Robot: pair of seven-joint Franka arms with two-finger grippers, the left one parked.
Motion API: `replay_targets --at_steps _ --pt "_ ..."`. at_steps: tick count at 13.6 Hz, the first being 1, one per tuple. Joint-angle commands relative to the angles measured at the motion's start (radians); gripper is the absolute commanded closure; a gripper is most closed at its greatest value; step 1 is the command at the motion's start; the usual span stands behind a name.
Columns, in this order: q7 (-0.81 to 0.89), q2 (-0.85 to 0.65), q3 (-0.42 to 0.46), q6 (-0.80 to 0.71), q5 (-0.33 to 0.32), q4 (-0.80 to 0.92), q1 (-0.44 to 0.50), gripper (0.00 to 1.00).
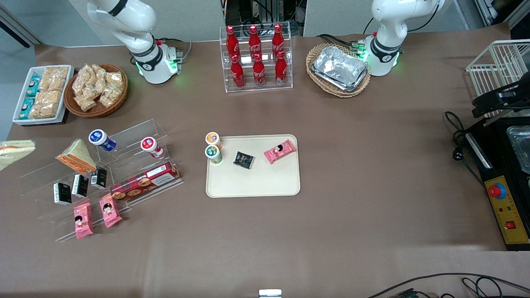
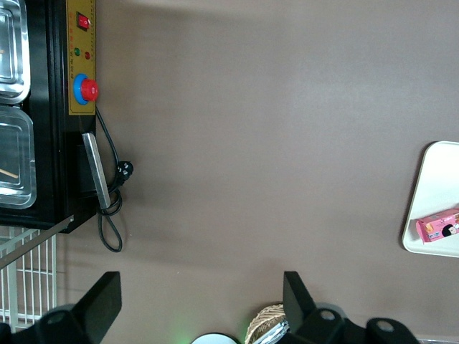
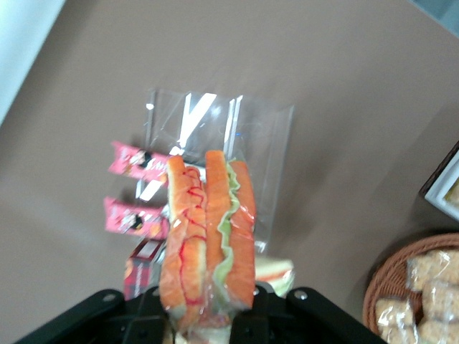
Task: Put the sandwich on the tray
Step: 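Lift the sandwich out of the acrylic rack with the right gripper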
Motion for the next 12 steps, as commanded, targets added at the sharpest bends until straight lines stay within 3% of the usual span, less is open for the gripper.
replay_targets --at_steps 1,6,12 --pt "0.161 -0.057 -0.001 -0.052 0.012 -0.009 0.101 1.0" --pt "0.534 -0.067 -0.001 -0.07 0.006 -0.004 0.344 1.0" --pt "0.853 -0.023 -0.002 -0.047 0.008 -0.001 0.562 1.0"
